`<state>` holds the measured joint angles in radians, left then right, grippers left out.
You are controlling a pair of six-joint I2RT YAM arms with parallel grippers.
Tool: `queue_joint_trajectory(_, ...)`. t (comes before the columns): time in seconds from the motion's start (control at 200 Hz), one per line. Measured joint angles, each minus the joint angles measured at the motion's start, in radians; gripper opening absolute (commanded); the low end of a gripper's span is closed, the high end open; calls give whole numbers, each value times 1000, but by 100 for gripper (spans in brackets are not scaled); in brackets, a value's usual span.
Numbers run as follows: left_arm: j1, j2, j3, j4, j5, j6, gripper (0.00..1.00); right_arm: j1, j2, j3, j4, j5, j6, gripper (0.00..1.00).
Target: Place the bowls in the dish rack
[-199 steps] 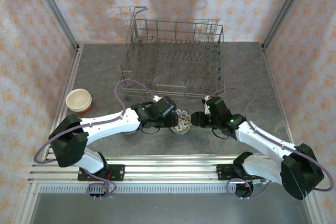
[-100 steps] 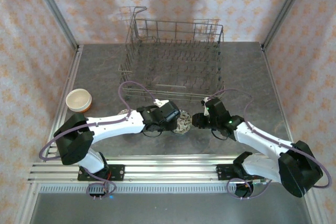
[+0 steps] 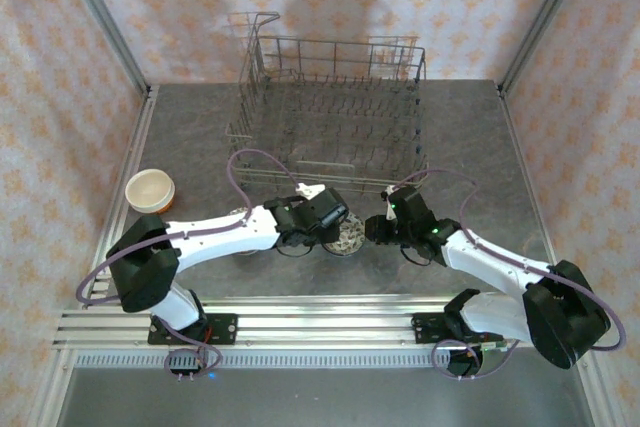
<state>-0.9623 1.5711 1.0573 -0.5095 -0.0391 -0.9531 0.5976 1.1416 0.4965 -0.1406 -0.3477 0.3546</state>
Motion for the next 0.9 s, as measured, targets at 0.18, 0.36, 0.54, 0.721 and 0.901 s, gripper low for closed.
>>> queue_joint_trajectory(0.18, 0, 58, 30, -39, 1, 0, 35, 0, 0, 0, 0, 0, 0, 29)
queue_joint_trajectory(0.36, 0, 84, 63, -85, 1, 4, 27, 0, 0, -2, 7, 0, 0, 29)
queue_joint_trajectory(0.54, 0, 85, 77, -108, 0, 8, 22, 0, 0, -3, 10, 0, -5, 29)
queue_joint_trajectory(0.721, 0, 87, 82, -126, 1, 10, 15, 0, 0, -3, 11, 0, -11, 29)
queue_joint_trajectory(0.901, 0, 98, 95, -138, -3, 11, 12, 0, 0, -3, 13, 1, -11, 30)
